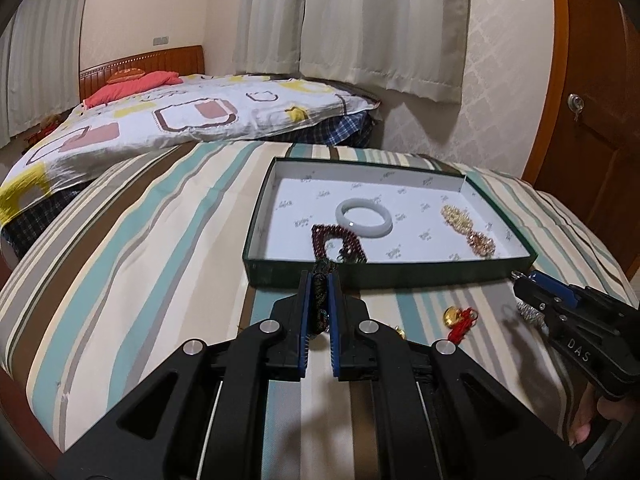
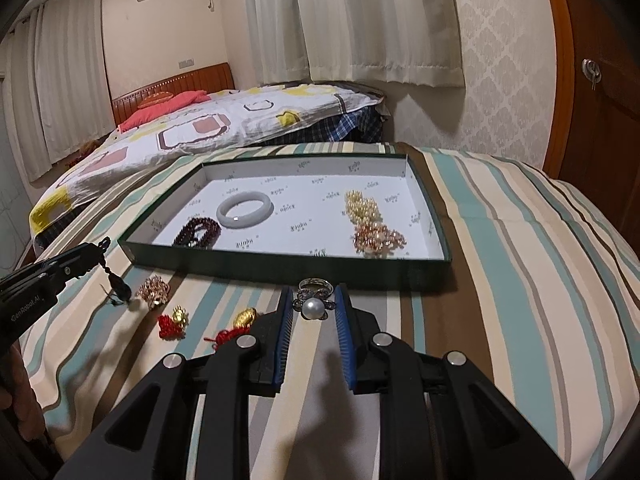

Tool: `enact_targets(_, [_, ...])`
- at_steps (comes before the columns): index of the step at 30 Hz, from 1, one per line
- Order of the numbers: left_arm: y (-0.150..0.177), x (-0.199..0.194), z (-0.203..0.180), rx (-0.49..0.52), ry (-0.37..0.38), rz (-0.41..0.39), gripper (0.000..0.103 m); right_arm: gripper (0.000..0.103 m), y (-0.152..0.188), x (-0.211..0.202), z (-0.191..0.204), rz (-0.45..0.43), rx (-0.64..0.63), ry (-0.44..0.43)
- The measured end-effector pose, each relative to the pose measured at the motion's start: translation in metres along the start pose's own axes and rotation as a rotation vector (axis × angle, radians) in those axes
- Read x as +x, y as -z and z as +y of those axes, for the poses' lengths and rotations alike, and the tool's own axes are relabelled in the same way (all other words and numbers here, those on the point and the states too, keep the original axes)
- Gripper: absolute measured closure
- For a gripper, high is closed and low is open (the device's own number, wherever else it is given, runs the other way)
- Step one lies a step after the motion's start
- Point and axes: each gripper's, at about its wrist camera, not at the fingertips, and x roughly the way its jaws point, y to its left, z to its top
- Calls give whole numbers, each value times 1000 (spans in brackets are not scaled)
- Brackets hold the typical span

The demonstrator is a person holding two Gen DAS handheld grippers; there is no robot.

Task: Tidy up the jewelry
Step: 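Carry the black cord toward the box with the left tool while the right tool carries the ring over it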

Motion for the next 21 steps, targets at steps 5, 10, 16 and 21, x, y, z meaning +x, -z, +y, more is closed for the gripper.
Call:
enact_targets(5, [-15,0,-3,-5,13,-25,95,81,-16,-1,-1,-32,-4,-1])
enact_targets(10, [-36,6,-4,-34,34,-47,95,81,-37,4,0,-64,-16,-12])
enact_targets(16, [-63,17,-10,-33,37,-92,95,81,-69,13,3,-127,-34,-20])
enact_targets(21, [-86,36,-12,-44,48,-109,95,81,-91,29,2,-154,-29,-27])
